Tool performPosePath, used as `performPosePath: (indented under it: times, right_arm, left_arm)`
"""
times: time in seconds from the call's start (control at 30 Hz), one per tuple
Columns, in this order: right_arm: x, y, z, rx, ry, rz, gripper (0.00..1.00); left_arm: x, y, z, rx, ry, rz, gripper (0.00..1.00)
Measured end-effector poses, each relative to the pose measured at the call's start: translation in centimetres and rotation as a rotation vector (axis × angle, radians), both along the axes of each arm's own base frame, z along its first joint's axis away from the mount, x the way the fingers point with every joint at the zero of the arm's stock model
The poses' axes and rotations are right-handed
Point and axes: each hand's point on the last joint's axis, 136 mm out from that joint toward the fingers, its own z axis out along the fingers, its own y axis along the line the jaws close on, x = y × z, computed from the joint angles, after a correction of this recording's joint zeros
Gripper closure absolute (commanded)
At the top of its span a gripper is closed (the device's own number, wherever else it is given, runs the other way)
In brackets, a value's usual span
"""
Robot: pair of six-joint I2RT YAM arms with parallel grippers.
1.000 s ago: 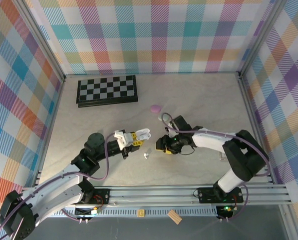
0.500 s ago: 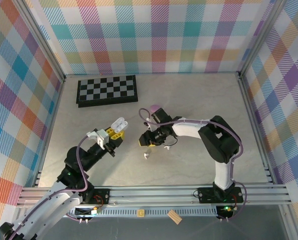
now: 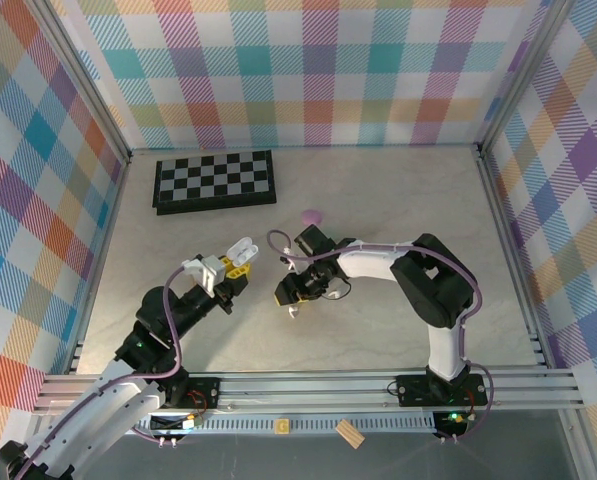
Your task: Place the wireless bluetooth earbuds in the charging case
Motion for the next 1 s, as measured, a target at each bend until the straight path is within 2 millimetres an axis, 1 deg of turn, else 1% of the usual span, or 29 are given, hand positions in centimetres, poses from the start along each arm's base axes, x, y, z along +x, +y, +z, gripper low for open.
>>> performPosePath:
  times: [0.5, 0.73, 1.0]
  right_arm:
    - [-1.8, -0.8, -0.2, -0.010, 0.005, 0.037, 0.56]
    - [-2.5, -1.2, -0.2, -0.010, -0.018, 0.075, 0.53]
    - [-3.3, -1.9, -0.2, -0.004, -0.073, 0.174, 0.54]
  left_arm:
    - [0.3, -0.2, -0.7, 0.022, 0.032, -0.001, 0.91]
    - [0.3, -0.2, -0.9, 0.026, 0.036, -0.001, 0.91]
    - [0.4, -0.3, -1.0, 0.029, 0.041, -0.001, 0.91]
